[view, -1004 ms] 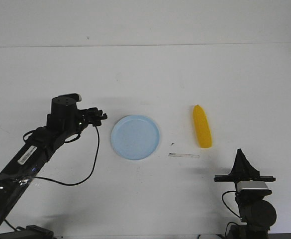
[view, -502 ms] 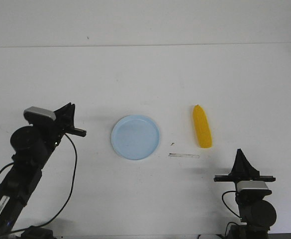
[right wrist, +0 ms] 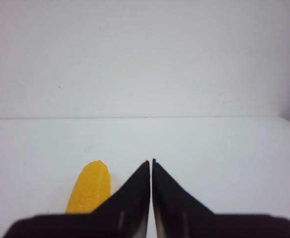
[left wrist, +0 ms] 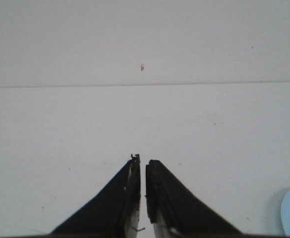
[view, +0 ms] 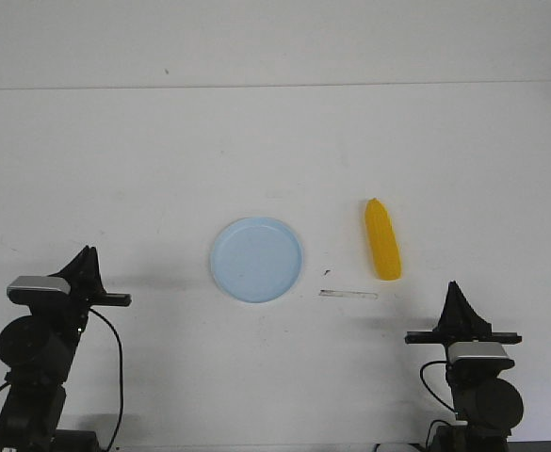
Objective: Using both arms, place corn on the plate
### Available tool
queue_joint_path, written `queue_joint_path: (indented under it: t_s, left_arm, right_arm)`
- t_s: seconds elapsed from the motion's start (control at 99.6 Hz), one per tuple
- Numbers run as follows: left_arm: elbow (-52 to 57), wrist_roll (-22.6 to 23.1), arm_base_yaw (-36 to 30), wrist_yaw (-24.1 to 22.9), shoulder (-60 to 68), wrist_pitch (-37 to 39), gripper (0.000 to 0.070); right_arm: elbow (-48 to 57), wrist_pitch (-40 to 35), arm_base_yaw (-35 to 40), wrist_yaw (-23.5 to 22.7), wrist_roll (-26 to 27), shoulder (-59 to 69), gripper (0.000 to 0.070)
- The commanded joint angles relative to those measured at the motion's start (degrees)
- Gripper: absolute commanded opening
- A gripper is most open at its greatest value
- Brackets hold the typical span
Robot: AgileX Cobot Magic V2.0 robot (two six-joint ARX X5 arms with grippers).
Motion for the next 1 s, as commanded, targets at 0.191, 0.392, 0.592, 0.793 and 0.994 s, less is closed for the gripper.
queue_joint_path:
  t_s: [0.191, 0.392, 0.592, 0.793, 0.994]
  left_arm:
    - [-5.40, 0.90, 0.20, -0.04, -10.58, -0.48, 0.0001]
    - [-5.44, 0.92, 0.20, -0.07, -21.24, -7.26, 0.0001]
    - [-5.44, 0.92, 0.20, -0.07, -26.29, -10.51, 0.0001]
    - [-5.42, 0.90, 0.20, -0.07, -26.99, -10.19, 0.0001]
    - [-5.42, 0.94, 0.17, -0.04, -26.97, -10.86, 0.0001]
  right_arm:
    - [-0.07, 0.57, 0.13, 0.02, -0.26, 0.09, 0.0006]
    - [-0.07, 0.57, 0.13, 0.02, -0.26, 0.09, 0.0006]
    - [-0.07, 0.57, 0.13, 0.04, -0.26, 0.09, 0.0006]
    - [-0.07, 0.57, 0.13, 0.04, -0.26, 0.09, 0.0006]
    - [-0.07, 0.57, 0.13, 0.04, -0.26, 0.09, 0.0006]
